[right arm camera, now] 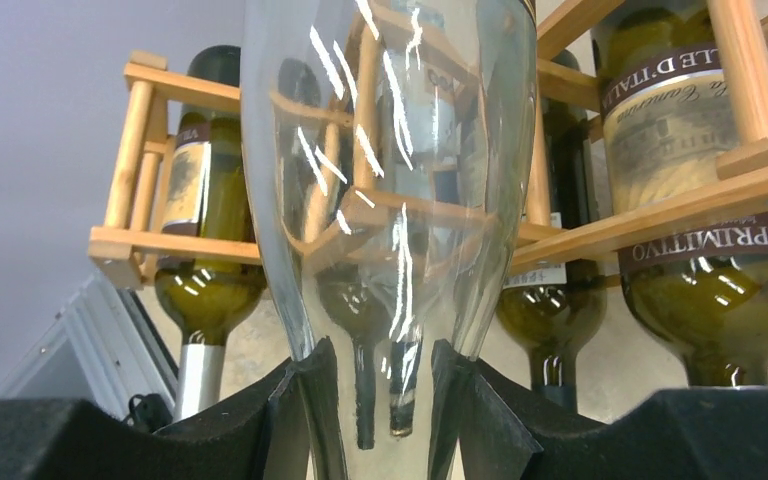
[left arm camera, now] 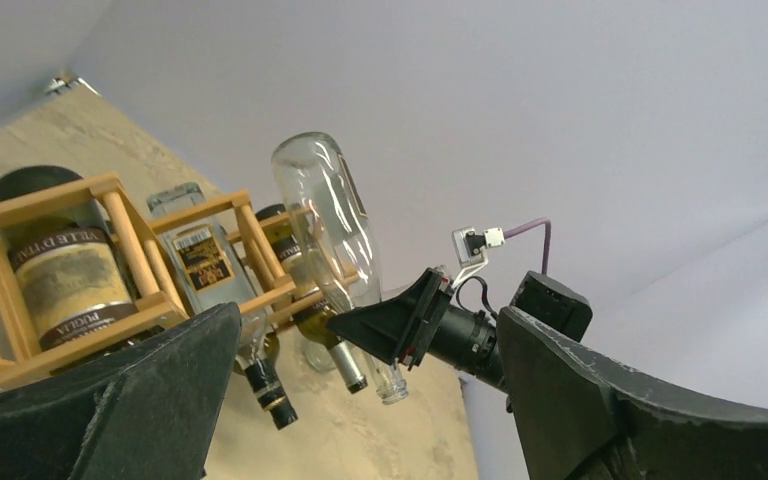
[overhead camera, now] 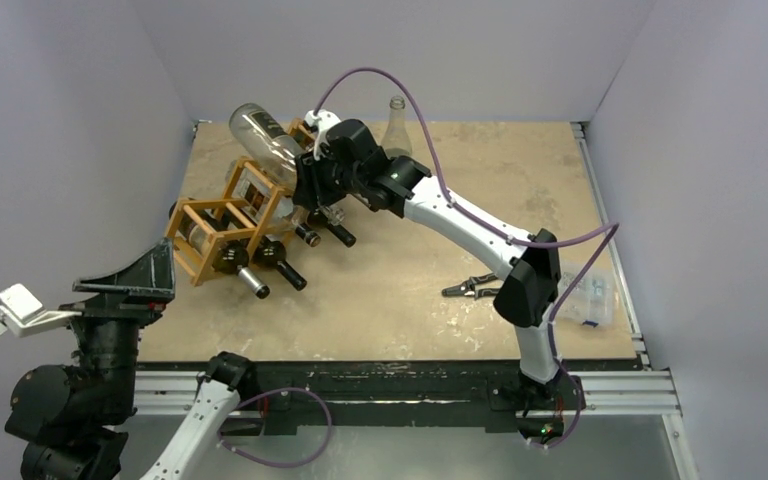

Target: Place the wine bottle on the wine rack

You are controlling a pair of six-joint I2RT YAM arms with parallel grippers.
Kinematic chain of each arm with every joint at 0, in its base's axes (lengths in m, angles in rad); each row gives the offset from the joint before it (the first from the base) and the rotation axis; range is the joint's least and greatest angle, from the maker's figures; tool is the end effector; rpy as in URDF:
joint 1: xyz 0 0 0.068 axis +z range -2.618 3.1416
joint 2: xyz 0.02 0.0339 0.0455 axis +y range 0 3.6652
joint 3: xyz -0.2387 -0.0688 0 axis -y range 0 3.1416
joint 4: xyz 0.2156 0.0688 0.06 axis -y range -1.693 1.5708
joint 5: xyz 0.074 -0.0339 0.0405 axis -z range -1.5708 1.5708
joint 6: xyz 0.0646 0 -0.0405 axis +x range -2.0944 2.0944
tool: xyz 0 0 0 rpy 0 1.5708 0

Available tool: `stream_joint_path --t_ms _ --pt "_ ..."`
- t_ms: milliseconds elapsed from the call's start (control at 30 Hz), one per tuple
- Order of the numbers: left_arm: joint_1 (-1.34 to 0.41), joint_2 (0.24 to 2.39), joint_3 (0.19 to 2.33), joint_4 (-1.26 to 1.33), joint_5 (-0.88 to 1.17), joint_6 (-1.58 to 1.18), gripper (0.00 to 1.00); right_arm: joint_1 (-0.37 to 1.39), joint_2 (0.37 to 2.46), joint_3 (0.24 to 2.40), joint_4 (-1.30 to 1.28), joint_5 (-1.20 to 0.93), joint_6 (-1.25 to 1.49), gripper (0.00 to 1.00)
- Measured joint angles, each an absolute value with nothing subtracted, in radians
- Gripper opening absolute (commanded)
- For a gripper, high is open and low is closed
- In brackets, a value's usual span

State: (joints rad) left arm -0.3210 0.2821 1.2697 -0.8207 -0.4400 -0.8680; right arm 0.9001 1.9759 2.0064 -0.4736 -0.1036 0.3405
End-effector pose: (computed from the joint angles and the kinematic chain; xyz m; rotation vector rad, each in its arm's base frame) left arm -0.0008 0.0293 0.4150 -0.7376 1.2531 -0.6707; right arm 0.2761 0.3588 0.3402 -0.6543 2.0246 0.8713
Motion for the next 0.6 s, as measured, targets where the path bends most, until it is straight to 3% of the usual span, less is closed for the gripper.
stream_joint_path --t_ms 267,600 --pt "-0.324 0.24 1.277 -0.833 -0.472 -0.763 1.0 0.884 2.115 2.19 -0.569 -0.095 0.334 0.0" --pt "-0.332 0.222 1.277 -0.839 -0.473 -0.71 1.0 0.855 2.154 2.21 -0.636 -0.096 0.331 0.0"
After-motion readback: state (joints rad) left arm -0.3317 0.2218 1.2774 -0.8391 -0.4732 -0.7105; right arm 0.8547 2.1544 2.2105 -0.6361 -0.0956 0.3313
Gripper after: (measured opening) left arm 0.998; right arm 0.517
